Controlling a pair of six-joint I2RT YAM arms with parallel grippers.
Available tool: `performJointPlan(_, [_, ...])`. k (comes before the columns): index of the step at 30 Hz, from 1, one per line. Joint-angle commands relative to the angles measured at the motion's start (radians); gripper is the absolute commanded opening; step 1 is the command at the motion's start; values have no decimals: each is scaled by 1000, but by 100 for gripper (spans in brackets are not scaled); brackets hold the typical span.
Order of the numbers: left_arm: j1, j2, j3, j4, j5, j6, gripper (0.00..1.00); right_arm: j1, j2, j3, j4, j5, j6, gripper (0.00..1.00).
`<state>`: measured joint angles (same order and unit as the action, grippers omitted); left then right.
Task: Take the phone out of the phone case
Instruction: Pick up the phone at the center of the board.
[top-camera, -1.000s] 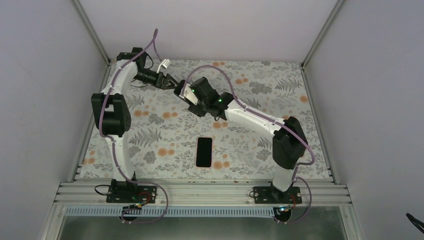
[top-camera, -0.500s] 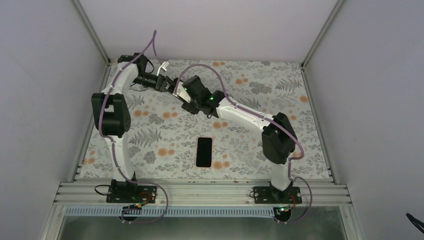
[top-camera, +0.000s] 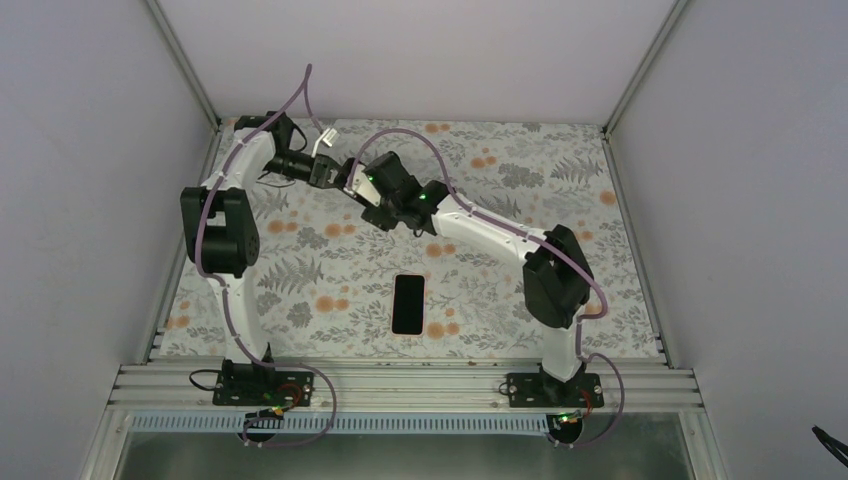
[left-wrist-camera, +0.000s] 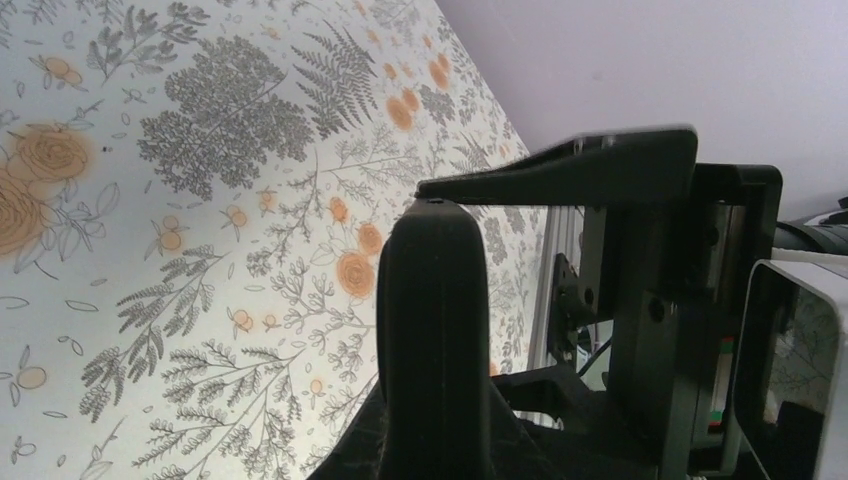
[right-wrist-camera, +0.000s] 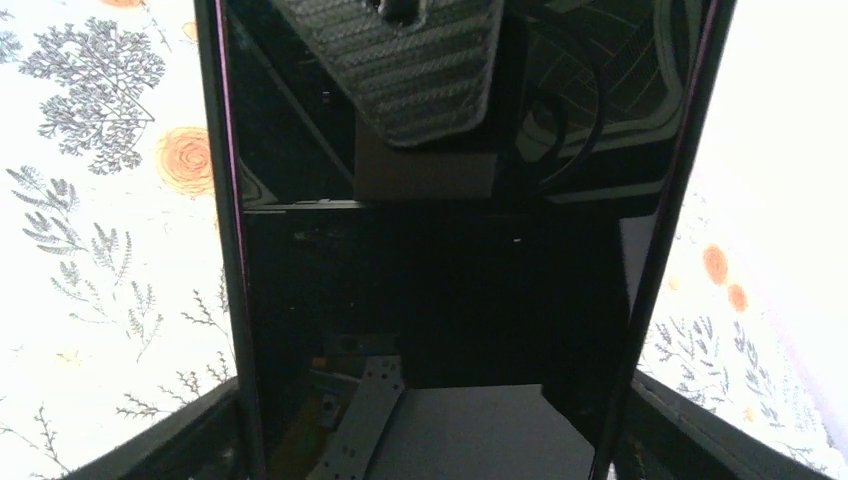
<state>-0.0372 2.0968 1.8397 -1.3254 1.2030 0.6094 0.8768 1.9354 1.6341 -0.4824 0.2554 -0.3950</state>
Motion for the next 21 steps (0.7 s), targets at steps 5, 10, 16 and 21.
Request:
performJointPlan(5, [-26, -149, -38, -32, 6, 99, 2, -45, -109, -6, -167, -229, -35, 100])
performJointPlan(10, [-74, -289, -107, -33, -145, 199, 2, -161, -263, -122, -292, -519, -123, 100])
performJointPlan(16, [-187, -467, -169, -32, -292, 254, 2, -258, -334, -158, -406, -695, -206, 100])
performJointPlan(21, [-208, -517, -160, -32, -316, 255, 2, -265, -293, -155, -463, -709, -242, 100])
